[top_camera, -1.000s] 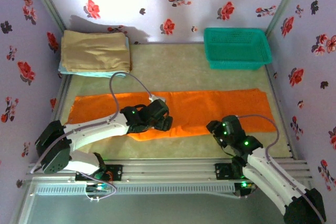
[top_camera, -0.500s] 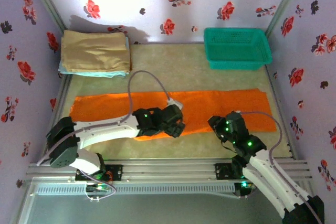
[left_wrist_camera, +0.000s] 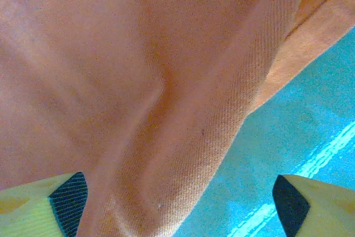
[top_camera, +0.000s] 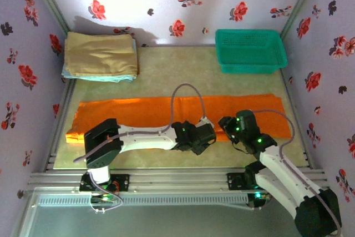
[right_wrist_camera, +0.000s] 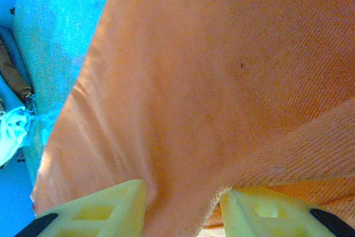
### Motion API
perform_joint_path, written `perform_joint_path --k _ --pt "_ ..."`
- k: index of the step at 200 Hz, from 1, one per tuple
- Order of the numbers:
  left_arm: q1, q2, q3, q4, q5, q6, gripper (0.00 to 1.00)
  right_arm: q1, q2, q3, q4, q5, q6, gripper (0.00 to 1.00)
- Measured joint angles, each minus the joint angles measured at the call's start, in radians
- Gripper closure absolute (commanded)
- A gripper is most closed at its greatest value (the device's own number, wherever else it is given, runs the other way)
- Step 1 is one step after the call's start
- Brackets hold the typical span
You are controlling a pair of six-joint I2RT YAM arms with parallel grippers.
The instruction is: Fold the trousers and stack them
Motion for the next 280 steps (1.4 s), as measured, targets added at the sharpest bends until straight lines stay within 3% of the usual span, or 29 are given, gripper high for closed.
perform_joint_path --k 31,52,105,161,203,240,259,280 --pt "0.000 0.009 -0.021 0.011 -0.032 -0.017 0.30 -0.001 -0.035 -0.002 -0.028 -0.014 0.001 0.58" --pt "0.000 0.015 -0.063 0.020 -0.046 -0.024 0.43 -0.001 -0.115 -0.010 -0.091 -0.024 0.001 0.50" --pt "0.000 0.063 -0.077 0.039 -0.050 -0.030 0.50 -0.001 -0.354 -0.067 -0.255 -0.048 0.041 0.31" --pt "0.006 0.068 -0.077 0.050 -0.053 -0.030 0.50 0.018 -0.347 -0.180 -0.214 -0.077 0.148 0.27" --pt "0.012 0.043 -0.089 0.047 -0.030 -0.030 0.45 0.056 -0.274 -0.162 -0.183 -0.076 0.164 0.38" --pt "0.077 -0.204 -0.166 0.030 0.032 -0.027 0.35 0.068 -0.194 0.053 -0.193 -0.070 0.113 0.51" --pt "0.177 -0.329 -0.183 0.052 0.053 -0.027 0.36 0.077 -0.047 0.101 -0.103 -0.078 0.087 0.65" --pt "0.298 -0.360 -0.223 0.105 0.072 -0.047 0.37 0.085 0.180 0.131 -0.002 -0.089 0.053 0.94"
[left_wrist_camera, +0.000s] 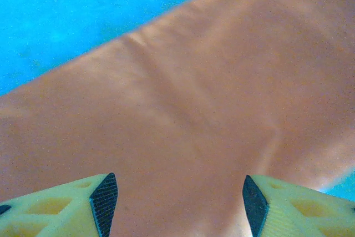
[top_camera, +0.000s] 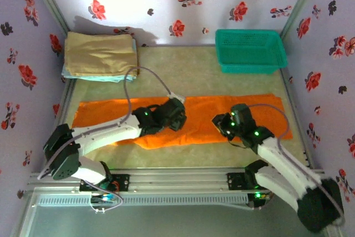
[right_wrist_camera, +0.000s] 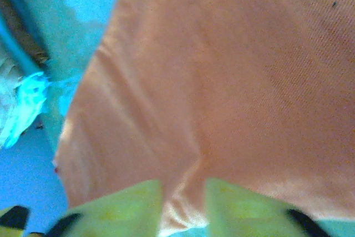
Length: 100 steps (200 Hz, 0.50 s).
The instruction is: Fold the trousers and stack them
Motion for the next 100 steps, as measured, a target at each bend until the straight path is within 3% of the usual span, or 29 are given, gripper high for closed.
perform_joint_path --k 6,26,50,67,100 --pt "0.028 0.010 -0.018 0.014 0.006 -0.011 0.37 0.002 0.056 0.005 0.028 -0.003 -0.012 1.00" --pt "0.092 0.075 -0.090 0.060 0.025 -0.056 0.38 0.003 0.211 0.011 0.120 -0.004 -0.027 1.00" --pt "0.106 0.166 -0.172 0.112 0.046 -0.116 0.39 0.003 0.305 -0.032 0.220 -0.003 -0.033 1.00" --pt "0.111 0.180 -0.238 0.176 0.050 -0.168 0.39 0.003 0.306 -0.128 0.290 -0.006 -0.018 1.00" --pt "0.155 0.127 -0.334 0.312 0.067 -0.233 0.39 -0.035 0.155 -0.238 0.318 -0.007 -0.006 1.00"
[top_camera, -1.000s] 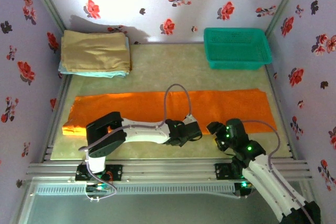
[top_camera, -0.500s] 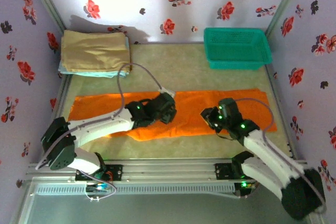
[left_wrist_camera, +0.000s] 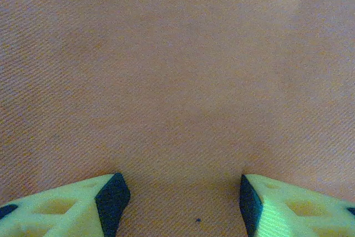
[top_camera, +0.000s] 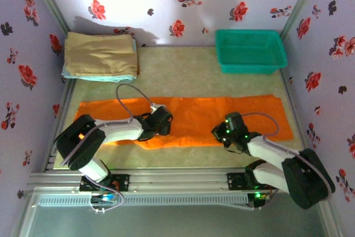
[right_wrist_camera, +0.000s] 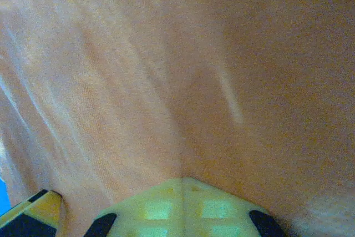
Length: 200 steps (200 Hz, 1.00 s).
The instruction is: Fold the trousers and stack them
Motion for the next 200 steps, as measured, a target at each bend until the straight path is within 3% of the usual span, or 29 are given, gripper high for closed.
perform_joint_path --k 31,66,94,130,159,200 --pt "0.074 -0.023 -0.041 0.065 0.013 -0.005 0.37 -0.107 -0.132 0.016 -0.201 0.032 -0.051 0.94" --pt "0.115 -0.051 -0.051 0.041 0.007 0.013 0.25 -0.201 -0.064 0.170 -0.374 0.002 -0.187 0.94" --pt "0.117 -0.153 -0.063 -0.095 0.021 0.030 0.20 -0.208 -0.018 0.349 -0.478 -0.012 -0.305 0.94" --pt "0.124 -0.319 0.003 -0.275 0.025 0.021 0.24 -0.217 0.074 0.487 -0.485 -0.069 -0.385 1.00" --pt "0.052 -0.302 0.068 -0.258 0.075 -0.035 0.25 -0.143 0.158 0.436 -0.447 -0.126 -0.387 1.00" --pt "-0.093 -0.132 0.038 -0.149 0.180 -0.116 0.26 -0.055 0.160 0.250 -0.394 -0.172 -0.361 1.00"
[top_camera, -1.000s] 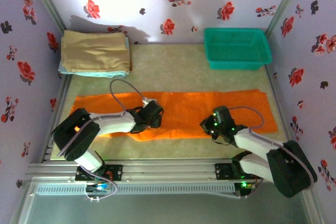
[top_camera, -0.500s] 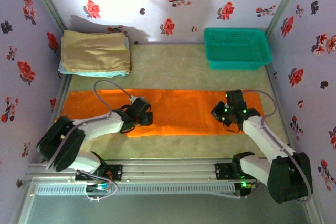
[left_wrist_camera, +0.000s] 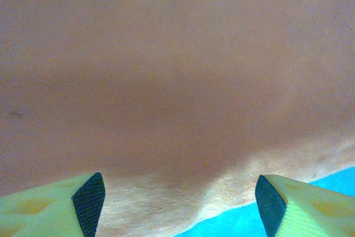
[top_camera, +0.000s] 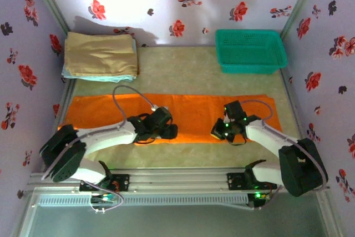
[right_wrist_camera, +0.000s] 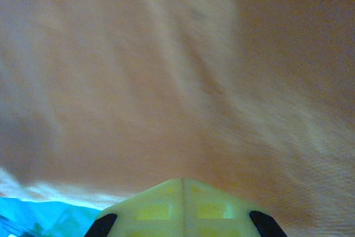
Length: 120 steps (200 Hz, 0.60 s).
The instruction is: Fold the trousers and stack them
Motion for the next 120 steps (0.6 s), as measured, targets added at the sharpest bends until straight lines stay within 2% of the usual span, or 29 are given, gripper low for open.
perform_joint_path --k 17,49,94,104,120 --pt "-0.003 0.068 -0.035 0.063 0.013 -0.029 0.26 -0.009 0.006 -0.031 0.020 -0.013 0.002 1.00" --pt "0.025 0.091 -0.031 0.129 0.013 -0.067 0.26 -0.035 0.026 -0.019 0.029 -0.027 -0.009 1.00" --pt "0.032 0.068 -0.057 0.163 0.014 -0.076 0.23 -0.138 -0.011 0.079 -0.101 -0.017 -0.081 1.00" --pt "0.034 0.048 -0.071 0.156 0.014 -0.071 0.23 -0.183 -0.016 0.127 -0.137 -0.014 -0.105 0.97" --pt "0.052 0.010 -0.094 0.118 0.016 -0.057 0.22 -0.246 -0.014 0.212 -0.176 -0.010 -0.142 0.86"
